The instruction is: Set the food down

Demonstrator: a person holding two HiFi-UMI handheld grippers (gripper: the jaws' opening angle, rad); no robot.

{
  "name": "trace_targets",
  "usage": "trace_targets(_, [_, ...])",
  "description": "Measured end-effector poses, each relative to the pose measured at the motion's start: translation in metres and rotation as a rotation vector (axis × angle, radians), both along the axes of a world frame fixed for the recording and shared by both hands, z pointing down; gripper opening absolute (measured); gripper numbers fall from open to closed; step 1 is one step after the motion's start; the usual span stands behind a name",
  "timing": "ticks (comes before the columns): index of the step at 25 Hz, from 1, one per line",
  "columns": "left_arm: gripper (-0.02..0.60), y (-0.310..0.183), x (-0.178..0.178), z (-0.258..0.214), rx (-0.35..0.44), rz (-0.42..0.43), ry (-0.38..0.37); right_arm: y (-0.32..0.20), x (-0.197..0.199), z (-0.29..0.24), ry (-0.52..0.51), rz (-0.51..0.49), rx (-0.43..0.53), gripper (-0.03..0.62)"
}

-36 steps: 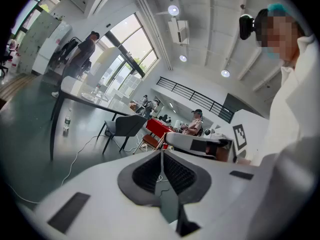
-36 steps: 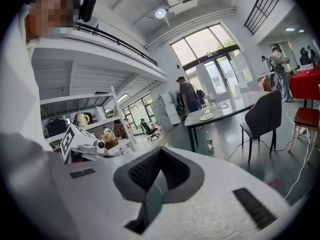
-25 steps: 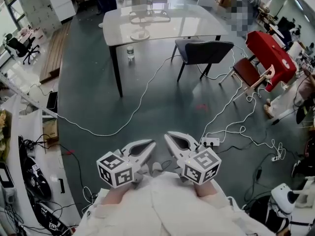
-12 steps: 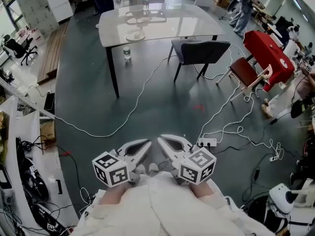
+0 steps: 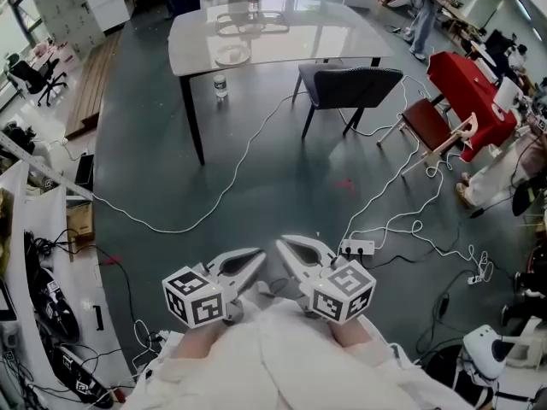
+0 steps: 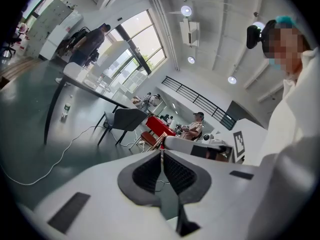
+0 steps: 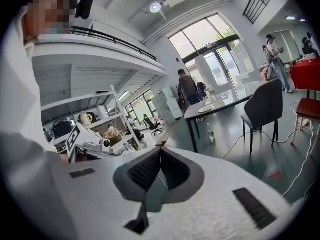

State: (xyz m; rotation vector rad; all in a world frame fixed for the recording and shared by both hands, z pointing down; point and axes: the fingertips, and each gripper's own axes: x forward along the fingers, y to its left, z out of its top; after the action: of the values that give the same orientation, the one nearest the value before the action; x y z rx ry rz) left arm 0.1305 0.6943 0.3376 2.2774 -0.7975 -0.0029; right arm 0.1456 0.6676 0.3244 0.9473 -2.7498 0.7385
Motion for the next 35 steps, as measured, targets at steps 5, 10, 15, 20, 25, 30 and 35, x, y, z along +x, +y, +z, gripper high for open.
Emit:
trace_targets(5, [0.026,-0.012,0.001,0.009,-0.023,0.007,0.000,-0.017,0.005,0.012,-0.012,0.022,-0.038,0.002])
trace_targets(10, [0.026,-0.047,-0.009,0.017,-0.036,0.004,-0.009,-0.050,-0.006,0.018,0.008,0.017,-0.032,0.002])
trace_targets(15, [0.026,-0.100,-0.025,0.015,-0.005,0.016,-0.033,-0.103,-0.021,0.021,-0.001,0.039,-0.032,0.002])
trace_targets(20, [0.026,-0.164,-0.058,0.008,-0.007,0.004,-0.015,-0.168,-0.049,0.018,0.004,0.058,-0.036,0.002])
trace_targets(25, [0.026,-0.229,-0.079,0.000,-0.010,0.041,0.004,-0.229,-0.074,0.012,0.030,0.064,-0.016,0.002])
trace_targets(30, [0.026,-0.290,-0.098,-0.003,-0.003,0.091,0.029,-0.288,-0.091,0.005,-0.030,0.113,-0.025,0.002])
trace_targets(35, [0.026,-0.326,-0.106,-0.002,-0.019,0.143,0.042,-0.326,-0.103,0.001,-0.068,0.148,-0.042,0.002])
